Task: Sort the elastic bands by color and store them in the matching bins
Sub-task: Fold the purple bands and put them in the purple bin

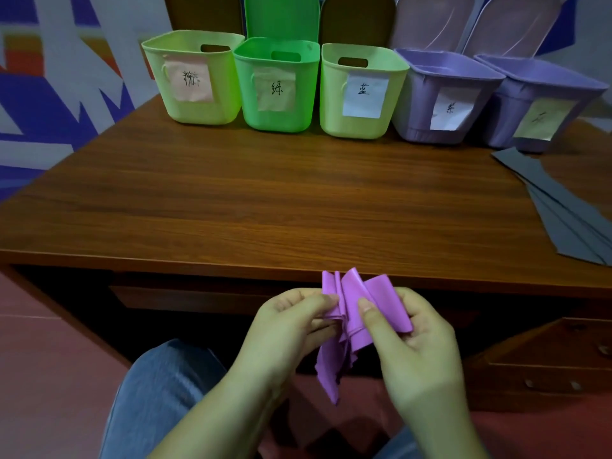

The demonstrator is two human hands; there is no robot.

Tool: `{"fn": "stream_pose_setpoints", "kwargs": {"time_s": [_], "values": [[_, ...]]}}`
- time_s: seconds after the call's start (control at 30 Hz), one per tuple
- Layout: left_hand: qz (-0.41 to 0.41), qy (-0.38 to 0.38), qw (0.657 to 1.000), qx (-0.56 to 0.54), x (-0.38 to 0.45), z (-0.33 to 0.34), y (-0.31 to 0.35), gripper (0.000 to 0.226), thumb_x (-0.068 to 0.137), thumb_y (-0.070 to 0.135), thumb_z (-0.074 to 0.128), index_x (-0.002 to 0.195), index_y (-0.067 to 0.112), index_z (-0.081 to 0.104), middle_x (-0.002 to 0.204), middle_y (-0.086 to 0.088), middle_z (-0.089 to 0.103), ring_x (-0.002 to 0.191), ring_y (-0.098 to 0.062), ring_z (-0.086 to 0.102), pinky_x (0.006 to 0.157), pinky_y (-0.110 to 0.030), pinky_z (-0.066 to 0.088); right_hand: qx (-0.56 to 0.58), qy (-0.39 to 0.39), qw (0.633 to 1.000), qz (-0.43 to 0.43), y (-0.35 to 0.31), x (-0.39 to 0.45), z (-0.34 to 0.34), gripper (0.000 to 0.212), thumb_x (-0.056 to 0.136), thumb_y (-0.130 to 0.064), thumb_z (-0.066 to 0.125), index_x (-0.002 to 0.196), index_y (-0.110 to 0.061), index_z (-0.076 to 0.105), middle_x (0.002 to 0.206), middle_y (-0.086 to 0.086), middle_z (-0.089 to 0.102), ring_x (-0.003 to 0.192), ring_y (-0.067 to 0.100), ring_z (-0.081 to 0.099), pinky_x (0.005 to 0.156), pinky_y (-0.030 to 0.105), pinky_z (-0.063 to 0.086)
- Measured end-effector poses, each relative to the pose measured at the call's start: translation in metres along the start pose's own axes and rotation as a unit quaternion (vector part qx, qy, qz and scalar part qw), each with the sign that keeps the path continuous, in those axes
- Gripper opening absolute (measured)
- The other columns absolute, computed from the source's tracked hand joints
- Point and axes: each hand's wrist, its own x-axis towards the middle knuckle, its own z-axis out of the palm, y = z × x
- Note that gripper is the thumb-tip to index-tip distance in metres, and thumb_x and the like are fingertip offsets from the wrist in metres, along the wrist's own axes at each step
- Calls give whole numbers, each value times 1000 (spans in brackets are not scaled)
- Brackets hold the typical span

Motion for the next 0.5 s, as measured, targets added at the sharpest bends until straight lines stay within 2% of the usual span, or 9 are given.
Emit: {"fn": "stream_pose_setpoints", "kwargs": {"time_s": [0.07,0.23,0.27,0.33,0.4,0.43,0.5], "values": [[6,7,1000,15,-1,0,1,30,86,0,57,63,9,73,66,-10,68,59,-11,65,77,-27,55,5,-2,1000,2,1,2,-2,13,83,-6,67,78,-18,69,69,-5,69,62,3,59,61,15,46],[28,20,999,16,-3,0,0,20,86,-3,56,74,3,70,70,-13,68,60,-12,66,68,-21,56,26,-3,1000,12,1,4,-4,8,83,-7,70,78,-13,69,66,-4,68,60,2,58,60,14,46],[32,22,999,17,-3,0,0,20,86,-3,55,74,4,70,71,-14,68,61,-12,66,69,-22,56,34,1,999,19,2,5,-4,6,81,-12,73,76,-13,70,67,-2,69,63,5,59,62,19,48],[41,29,998,29,-5,1,0,22,86,-2,55,72,6,70,68,-11,68,60,-12,65,72,-25,55,50,6,998,36,3,6,-6,8,73,-26,69,78,-20,72,71,3,70,71,16,62,70,36,52],[48,35,997,45,-7,1,0,26,86,-2,56,68,10,70,64,-7,67,58,-11,63,71,-26,53,61,18,997,41,2,8,-8,12,70,-29,65,80,-28,73,73,5,70,74,22,61,76,49,52],[54,35,997,53,-8,1,0,28,85,-1,57,64,12,70,62,-5,66,57,-10,62,69,-24,52,57,27,997,37,1,9,-10,12,70,-30,65,79,-28,73,72,4,69,73,22,60,75,50,52],[72,35,994,72,-10,1,0,30,84,0,58,60,14,70,62,-3,66,57,-9,60,63,-20,49,31,42,998,17,-2,10,-15,11,71,-31,65,79,-26,71,67,2,66,68,18,58,69,43,50]]}}
